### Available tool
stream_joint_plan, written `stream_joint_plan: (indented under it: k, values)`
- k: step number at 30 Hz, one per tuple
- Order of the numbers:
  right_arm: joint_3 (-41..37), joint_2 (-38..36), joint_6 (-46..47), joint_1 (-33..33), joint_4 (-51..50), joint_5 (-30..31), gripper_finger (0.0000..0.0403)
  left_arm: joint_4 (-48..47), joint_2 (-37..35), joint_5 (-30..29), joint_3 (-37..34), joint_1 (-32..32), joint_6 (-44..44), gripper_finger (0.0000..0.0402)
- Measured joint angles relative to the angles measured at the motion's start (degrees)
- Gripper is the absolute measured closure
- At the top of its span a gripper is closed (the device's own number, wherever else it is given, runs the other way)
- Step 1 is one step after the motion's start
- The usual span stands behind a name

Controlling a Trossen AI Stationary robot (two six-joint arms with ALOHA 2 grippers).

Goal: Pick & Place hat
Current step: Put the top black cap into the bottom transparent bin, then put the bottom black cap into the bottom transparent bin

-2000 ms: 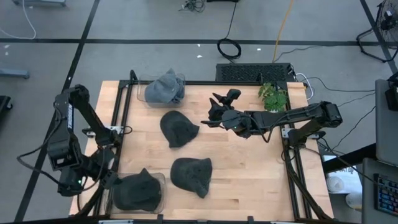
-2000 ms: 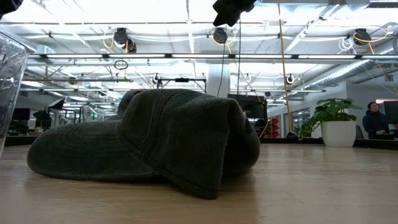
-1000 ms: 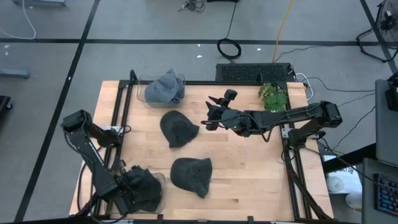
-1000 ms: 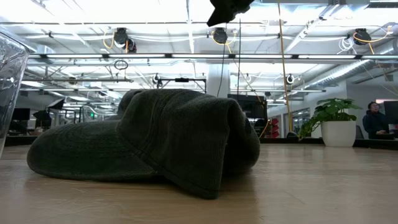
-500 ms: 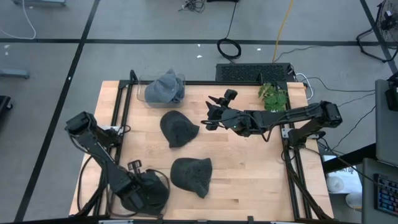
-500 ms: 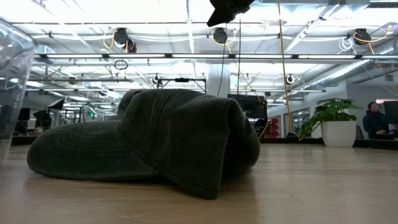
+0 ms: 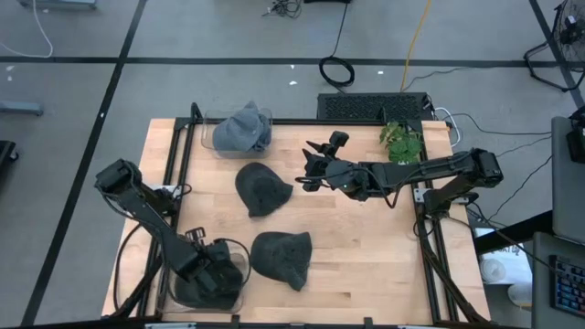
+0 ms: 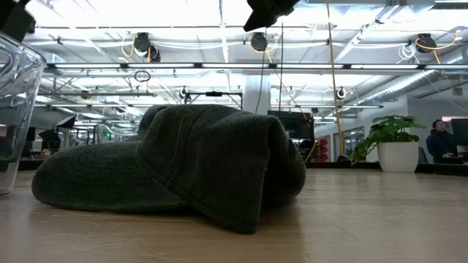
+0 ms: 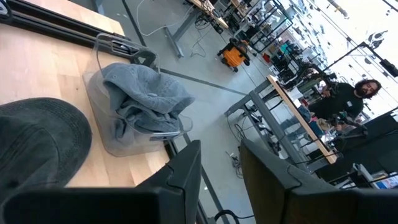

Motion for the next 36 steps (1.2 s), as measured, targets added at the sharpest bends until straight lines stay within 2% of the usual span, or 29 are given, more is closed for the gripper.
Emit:
stream_joint_plan:
  k: [8, 13, 16, 18, 20, 24, 29, 32, 36]
  values:
    - [0.0, 0.0, 0.42, -0.01, -0.05, -0.01, 0.0303, 0.07, -10.55, -10.47, 0.04, -0.59, -2.95, 0.0398]
    - [0.0, 0.0, 0.4, -0.01, -0.46, -0.01, 0.0303, 1.32, -17.08, -17.46, 0.04, -1.98, -1.09, 0.0397]
    - [0.0, -0.03, 0.98, -0.01, -1.75, -0.02, 0.0303, 4.36, -20.96, -25.51, 0.07, -2.9, 3.78, 0.0398]
    - [0.0, -0.04, 1.91, -0.01, -3.37, -0.09, 0.0303, 8.91, -23.53, -30.57, 0.07, -3.29, 10.64, 0.0399]
    - [0.0, -0.04, 2.9, -0.01, -5.21, -1.35, 0.0303, 14.02, -25.97, -32.99, 0.13, -3.33, 19.79, 0.0396]
    - [0.0, -0.04, 5.3, -0.01, -7.47, -5.56, 0.0303, 22.76, -30.84, -32.06, 0.13, -1.75, 38.81, 0.0398]
    - [0.0, -0.04, 5.8, 0.18, -9.24, -10.57, 0.0303, 29.95, -37.85, -22.25, -2.06, 3.6, 55.48, 0.0396]
    - [0.02, -0.04, 6.76, 1.26, -11.64, -14.41, 0.0303, 33.7, -43.23, -16.64, -6.87, 8.19, 59.36, 0.0399]
    - [0.02, -0.04, 8.94, 4.9, -15.4, -20.75, 0.0303, 39.79, -51.4, -15.3, -16.3, 14.43, 59.78, 0.0395]
